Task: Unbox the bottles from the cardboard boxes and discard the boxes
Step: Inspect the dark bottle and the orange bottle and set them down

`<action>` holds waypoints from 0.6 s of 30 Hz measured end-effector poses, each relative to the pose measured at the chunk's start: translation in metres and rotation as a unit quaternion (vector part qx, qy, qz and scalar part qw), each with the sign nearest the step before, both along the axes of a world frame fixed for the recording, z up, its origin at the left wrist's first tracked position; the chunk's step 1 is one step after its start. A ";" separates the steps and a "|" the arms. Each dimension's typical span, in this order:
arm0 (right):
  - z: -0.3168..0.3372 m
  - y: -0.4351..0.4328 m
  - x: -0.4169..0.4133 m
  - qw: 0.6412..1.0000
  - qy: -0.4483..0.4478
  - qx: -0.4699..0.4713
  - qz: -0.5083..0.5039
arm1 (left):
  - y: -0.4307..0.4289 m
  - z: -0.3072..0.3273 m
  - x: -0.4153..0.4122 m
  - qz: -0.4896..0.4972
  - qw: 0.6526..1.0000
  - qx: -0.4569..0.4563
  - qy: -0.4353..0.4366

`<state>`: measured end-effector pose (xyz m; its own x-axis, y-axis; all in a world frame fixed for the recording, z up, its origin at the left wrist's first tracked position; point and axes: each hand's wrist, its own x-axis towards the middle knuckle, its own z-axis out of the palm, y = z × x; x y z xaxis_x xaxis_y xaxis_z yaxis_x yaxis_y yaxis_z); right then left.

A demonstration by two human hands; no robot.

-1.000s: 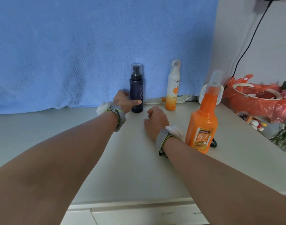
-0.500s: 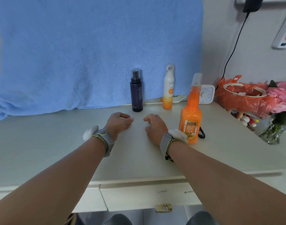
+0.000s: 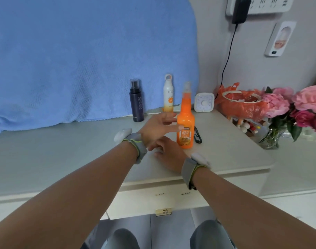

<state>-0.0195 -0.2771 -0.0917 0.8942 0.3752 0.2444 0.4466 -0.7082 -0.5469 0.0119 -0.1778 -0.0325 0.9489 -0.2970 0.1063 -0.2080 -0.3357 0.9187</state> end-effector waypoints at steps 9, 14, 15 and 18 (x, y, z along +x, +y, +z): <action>-0.001 -0.004 0.000 1.000 0.016 0.009 0.012 | -0.015 0.009 0.009 0.040 0.998 0.024 -0.046; -0.003 -0.005 -0.004 0.998 0.030 0.061 0.005 | 0.015 0.011 0.001 0.105 0.992 -0.013 -0.062; -0.004 -0.005 -0.004 0.997 0.035 0.072 0.000 | 0.022 0.012 0.000 0.116 0.990 -0.030 -0.068; -0.005 -0.004 -0.001 0.995 0.036 0.093 -0.023 | 0.043 0.015 -0.008 0.142 0.983 -0.094 -0.070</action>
